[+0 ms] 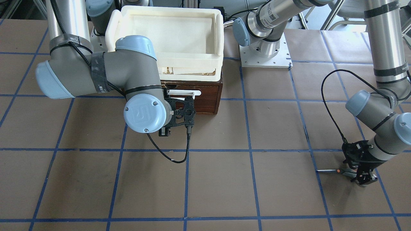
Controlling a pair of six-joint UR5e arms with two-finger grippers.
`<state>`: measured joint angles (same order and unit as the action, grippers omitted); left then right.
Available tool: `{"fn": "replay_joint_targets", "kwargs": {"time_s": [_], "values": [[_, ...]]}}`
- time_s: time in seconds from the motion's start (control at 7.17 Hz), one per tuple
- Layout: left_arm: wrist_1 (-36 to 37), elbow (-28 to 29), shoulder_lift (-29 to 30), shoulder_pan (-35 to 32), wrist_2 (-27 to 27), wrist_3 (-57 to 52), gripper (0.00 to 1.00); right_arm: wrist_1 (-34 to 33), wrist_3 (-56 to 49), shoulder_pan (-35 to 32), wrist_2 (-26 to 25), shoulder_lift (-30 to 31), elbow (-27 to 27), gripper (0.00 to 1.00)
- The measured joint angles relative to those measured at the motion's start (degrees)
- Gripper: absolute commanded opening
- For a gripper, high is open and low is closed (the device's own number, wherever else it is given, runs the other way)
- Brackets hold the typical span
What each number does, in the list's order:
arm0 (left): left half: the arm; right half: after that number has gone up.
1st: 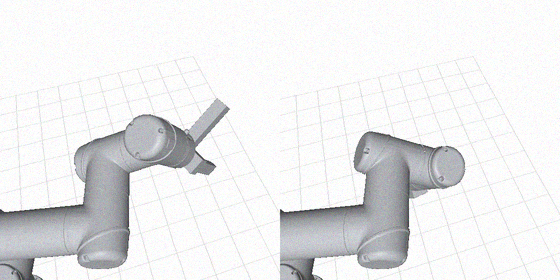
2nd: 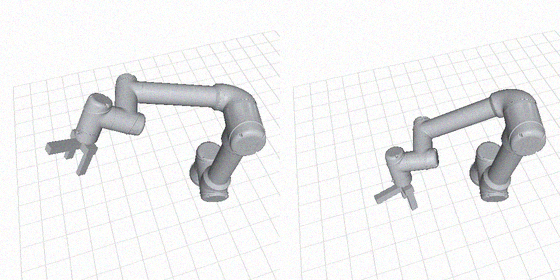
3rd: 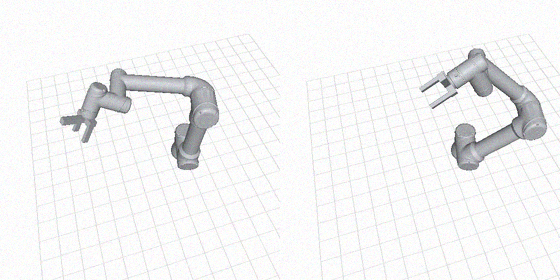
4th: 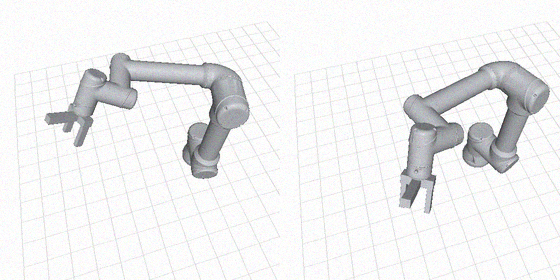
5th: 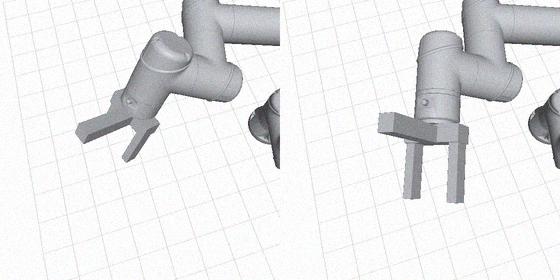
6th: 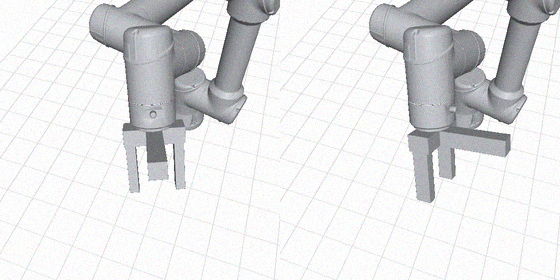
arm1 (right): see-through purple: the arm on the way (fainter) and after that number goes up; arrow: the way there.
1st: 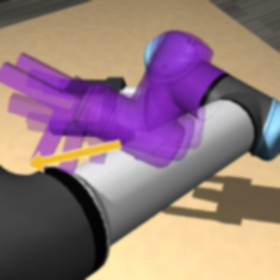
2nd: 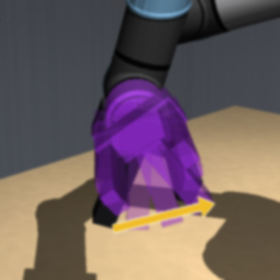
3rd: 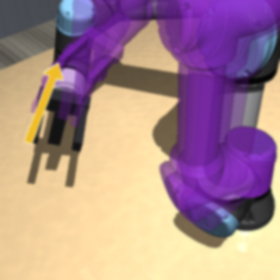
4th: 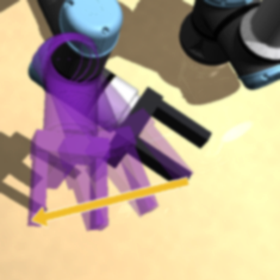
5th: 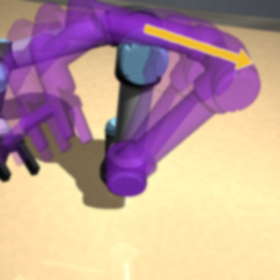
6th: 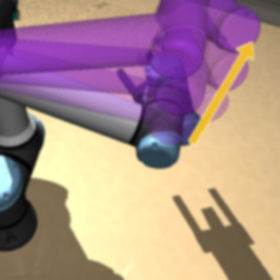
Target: Place scissors in drawer with both arms
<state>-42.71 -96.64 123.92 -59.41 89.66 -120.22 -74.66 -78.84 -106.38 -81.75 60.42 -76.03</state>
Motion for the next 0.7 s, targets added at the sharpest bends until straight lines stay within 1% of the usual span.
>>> {"fn": "replay_joint_targets", "kwargs": {"time_s": [0.14,0.28,0.56,0.7], "values": [[0.0,-0.1,0.2,0.0,0.0,-0.4,0.5,-0.1,-0.1,-0.5,-1.1,-0.1,-0.4,0.91],[0.0,-0.2,0.4,0.0,0.1,-0.6,0.25,-0.1,-0.4,-0.7,-1.8,-0.1,-0.8,0.85],[-0.2,-0.2,0.4,0.0,0.3,-0.8,0.02,0.2,-0.5,-0.9,-2.3,-0.1,-1.3,0.85],[-0.5,-0.1,0.3,0.0,0.5,-0.8,0.0,0.1,-0.5,-0.9,-2.4,0.0,-2.1,0.84]]}}
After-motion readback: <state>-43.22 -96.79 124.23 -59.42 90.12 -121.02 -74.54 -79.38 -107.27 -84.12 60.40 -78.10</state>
